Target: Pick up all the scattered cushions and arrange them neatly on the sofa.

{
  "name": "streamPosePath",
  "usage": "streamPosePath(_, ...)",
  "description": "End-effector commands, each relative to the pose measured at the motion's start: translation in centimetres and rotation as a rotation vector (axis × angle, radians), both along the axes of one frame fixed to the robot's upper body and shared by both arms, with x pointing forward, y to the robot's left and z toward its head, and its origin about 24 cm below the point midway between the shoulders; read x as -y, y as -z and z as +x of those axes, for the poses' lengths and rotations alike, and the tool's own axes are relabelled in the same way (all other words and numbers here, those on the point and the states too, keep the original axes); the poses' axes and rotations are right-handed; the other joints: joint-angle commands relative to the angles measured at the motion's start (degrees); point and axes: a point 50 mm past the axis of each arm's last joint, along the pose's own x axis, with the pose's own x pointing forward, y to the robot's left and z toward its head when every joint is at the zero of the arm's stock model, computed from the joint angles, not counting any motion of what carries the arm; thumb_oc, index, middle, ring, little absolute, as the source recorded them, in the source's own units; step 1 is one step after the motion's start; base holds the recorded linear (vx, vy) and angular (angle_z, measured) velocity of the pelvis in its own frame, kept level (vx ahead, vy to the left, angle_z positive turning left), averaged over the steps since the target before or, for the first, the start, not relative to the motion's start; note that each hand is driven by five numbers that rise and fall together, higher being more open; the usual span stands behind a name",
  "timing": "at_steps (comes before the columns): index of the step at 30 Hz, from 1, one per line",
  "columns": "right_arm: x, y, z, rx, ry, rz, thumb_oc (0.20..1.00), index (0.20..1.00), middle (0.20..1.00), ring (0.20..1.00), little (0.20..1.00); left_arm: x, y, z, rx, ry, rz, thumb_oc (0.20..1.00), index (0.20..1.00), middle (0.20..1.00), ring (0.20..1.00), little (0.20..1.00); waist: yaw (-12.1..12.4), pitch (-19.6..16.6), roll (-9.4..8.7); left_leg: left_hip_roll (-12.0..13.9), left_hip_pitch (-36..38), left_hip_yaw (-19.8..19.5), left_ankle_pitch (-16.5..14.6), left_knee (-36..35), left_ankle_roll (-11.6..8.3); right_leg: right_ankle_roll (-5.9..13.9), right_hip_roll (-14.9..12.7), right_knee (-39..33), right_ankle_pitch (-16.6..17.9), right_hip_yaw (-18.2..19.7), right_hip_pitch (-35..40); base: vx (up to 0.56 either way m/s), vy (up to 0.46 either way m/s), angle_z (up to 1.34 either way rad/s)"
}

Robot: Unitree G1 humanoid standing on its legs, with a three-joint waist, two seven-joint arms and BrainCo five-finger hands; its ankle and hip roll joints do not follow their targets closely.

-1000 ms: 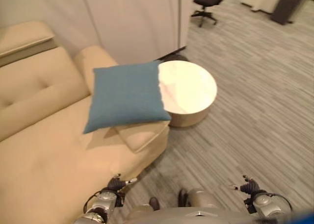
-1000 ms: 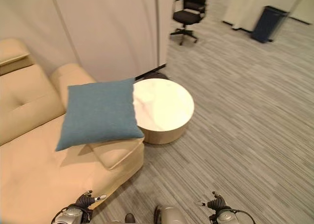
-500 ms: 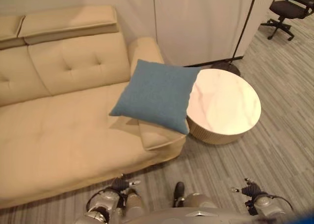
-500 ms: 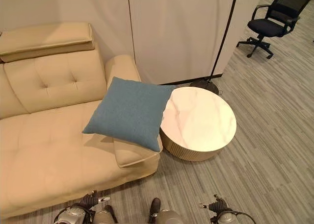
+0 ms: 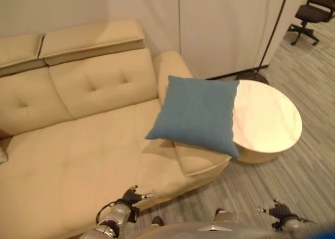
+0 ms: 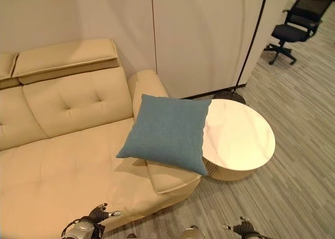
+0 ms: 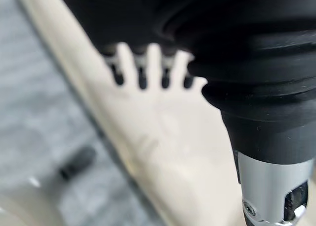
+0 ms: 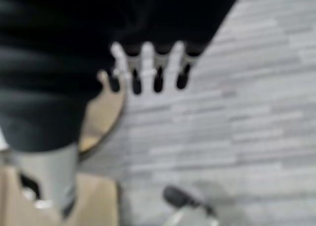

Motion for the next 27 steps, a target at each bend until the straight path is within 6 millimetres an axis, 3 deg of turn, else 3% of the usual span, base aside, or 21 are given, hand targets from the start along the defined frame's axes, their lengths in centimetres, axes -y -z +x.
streamPosePath(1,-0.7,-0.4,2.1,0.046,-0.037,-0.003,1.0,1.0,1.0,1.0,1.0,-1.7,-1.2,1.9,0.086,-0.051,0.039,1.0,1.0,1.0,1.0,1.0,0.7,2.8,-0.97,5.3,-1.3,-1.9,-2.2,4.3,-2.13,0.86,0.9,-2.6,6.8,-1.9,2.5,0.01,0.212,-0.66)
streamPosePath(2,-0.8,-0.4,2.2,0.049,-0.04,-0.003,1.0,1.0,1.0,1.0,1.0,-1.9,-1.2,1.8,0.082,-0.056,0.041,1.0,1.0,1.0,1.0,1.0,0.6,2.9,-0.71,4.7,-1.1,-1.8,-2.2,4.3,-1.88,0.53,2.1,-1.7,5.9,-2.8,2.0,0.05,0.16,-0.57)
streamPosePath(3,-0.8,-0.4,2.1,0.046,-0.043,0.0,1.0,1.0,1.0,1.0,1.0,-2.0,-1.2,1.5,0.08,-0.065,0.039,1.0,1.0,1.0,1.0,1.0,0.0,3.1,-0.48,3.4,0.0,-1.7,-2.2,3.9,-1.4,-0.7,7.5,-1.6,3.2,-2.6,1.1,0.05,0.159,-0.39)
streamPosePath(4,-0.8,-0.4,2.1,0.046,-0.043,0.0,1.0,1.0,1.0,1.0,1.0,-2.0,-1.2,1.5,0.08,-0.065,0.039,1.0,1.0,1.0,1.0,1.0,0.0,3.2,-0.47,3.4,0.0,-1.7,-2.3,3.9,-1.41,-0.71,7.5,-1.6,3.2,-2.6,1.2,0.13,0.126,-0.27)
streamPosePath(5,-0.7,-0.4,2.1,0.049,-0.035,-0.006,1.0,1.0,1.0,1.0,1.0,-2.3,-1.2,1.5,0.077,-0.066,0.047,1.0,1.0,1.0,1.0,1.0,0.4,3.2,-0.3,2.2,1.1,-1.8,-4.1,4.0,-1.77,-1.53,8.8,-4.9,0.5,-6.4,3.6,0.09,0.02,-0.04)
streamPosePath(6,-0.7,-0.4,2.1,0.049,-0.035,-0.006,1.0,1.0,1.0,1.0,1.0,-2.3,-1.2,1.5,0.077,-0.066,0.047,1.0,1.0,1.0,1.0,1.0,0.3,3.3,-0.28,2.3,1.2,-1.9,-4.1,4.0,-1.79,-1.55,8.8,-5.0,0.5,-6.5,3.8,0.09,-0.001,0.02)
streamPosePath(7,-0.5,-0.4,2.0,0.052,-0.031,-0.013,1.0,1.0,1.0,1.0,1.0,-2.2,-1.2,1.6,0.078,-0.053,0.048,1.0,1.0,1.0,1.0,1.0,-0.3,3.0,-0.41,2.3,0.4,-2.1,-4.3,5.2,-2.29,-2.55,9.6,-7.2,-0.7,-6.3,5.3,-0.06,-0.064,0.11)
streamPosePath(8,-0.4,-0.3,1.7,0.047,-0.03,-0.007,1.0,1.0,1.0,1.0,1.0,-2.1,-1.3,1.8,0.08,-0.042,0.052,1.0,1.0,1.0,1.0,1.0,-1.3,2.8,-1.03,2.6,-0.9,-1.0,-3.1,7.0,-2.42,-3.56,11.3,-8.5,-0.1,-2.9,5.3,-0.06,-0.063,0.18)
streamPosePath(9,-0.4,-0.3,1.7,0.046,-0.03,-0.006,1.0,1.0,1.0,1.0,1.0,-2.1,-1.3,1.8,0.08,-0.042,0.052,1.0,1.0,1.0,1.0,1.0,-1.3,2.8,-1.02,2.7,-0.9,-1.0,-3.1,7.2,-2.44,-3.58,11.3,-8.5,0.0,-2.9,5.2,-0.05,-0.145,0.54)
streamPosePath(10,0.1,-0.5,1.5,0.051,-0.018,-0.026,1.0,1.0,1.0,1.0,1.0,-1.7,-1.6,2.6,0.115,-0.038,0.027,1.0,1.0,1.0,1.0,1.0,-0.6,3.2,-2.5,5.9,-5.9,-0.8,0.4,18.7,-5.15,-5.35,12.0,-12.5,1.0,-2.2,8.3,0.02,-0.107,0.79)
streamPosePath(13,0.4,-0.5,1.2,0.04,-0.005,-0.029,1.0,1.0,1.0,1.0,1.0,-1.3,-1.5,2.7,0.118,-0.042,0.012,1.0,1.0,1.0,1.0,1.0,-0.5,3.2,-3.19,7.5,-8.1,-1.8,1.2,21.3,-5.71,-5.59,12.2,-14.8,1.1,-2.5,10.2,0.04,-0.043,0.37)
streamPosePath(15,0.4,-0.4,1.0,0.031,-0.005,-0.031,1.0,1.0,1.0,1.0,1.0,-1.2,-1.4,2.6,0.116,-0.044,0.008,1.0,1.0,1.0,1.0,1.0,-0.6,3.0,-3.18,8.0,-7.8,-1.4,0.8,19.3,-5.49,-5.2,12.0,-15.5,1.1,-3.0,10.8,0.05,0.064,0.06)
streamPosePath(17,0.4,-0.4,0.9,0.029,-0.014,-0.038,1.0,1.0,1.0,1.0,1.0,-0.9,-1.4,2.5,0.115,-0.034,0.008,1.0,1.0,1.0,1.0,1.0,-0.4,2.0,-3.17,7.9,-6.9,-2.5,0.4,11.9,-4.91,-4.2,11.2,-15.9,1.2,-2.9,10.7,0.13,0.148,0.24)
streamPosePath(19,0.3,-0.6,1.4,0.057,-0.016,-0.032,1.0,1.0,1.0,1.0,1.0,-0.5,-1.6,3.0,0.153,-0.046,-0.011,1.0,1.0,1.0,1.0,1.0,-0.2,1.6,-2.4,6.6,-5.6,-6.1,0.0,7.7,-4.49,-3.58,11.1,-16.1,1.2,-2.1,10.8,0.13,0.223,0.09)
streamPosePath(20,0.4,-1.1,2.0,0.111,0.002,-0.03,1.0,1.0,1.0,1.0,1.0,-0.1,-2.6,4.5,0.239,-0.043,-0.029,1.0,1.0,1.0,1.0,1.0,-0.8,1.5,-1.43,5.5,-4.0,-5.6,0.4,5.2,-4.53,-2.78,10.2,-15.3,2.0,-1.9,10.2,0.08,0.23,-0.43)
streamPosePath(26,0.6,-2.7,4.1,0.25,0.019,-0.032,1.0,1.0,1.0,1.0,1.0,-1.0,-5.3,7.0,0.431,-0.09,-0.035,1.0,1.0,1.0,1.0,1.0,-0.5,1.5,-1.15,3.3,-2.6,-4.0,-0.5,2.7,-3.19,-0.96,8.1,-14.8,4.0,-0.3,8.2,0.04,0.167,-0.33)
streamPosePath(27,0.8,-3.7,5.0,0.316,0.017,-0.041,1.0,1.0,1.0,1.0,1.0,-1.7,-6.3,7.4,0.493,-0.109,-0.027,1.0,1.0,1.0,1.0,1.0,-0.4,1.8,-1.17,2.6,-1.5,-3.4,-1.2,2.3,-2.64,-0.31,7.4,-15.2,4.7,0.2,8.4,0.04,0.098,-0.28)
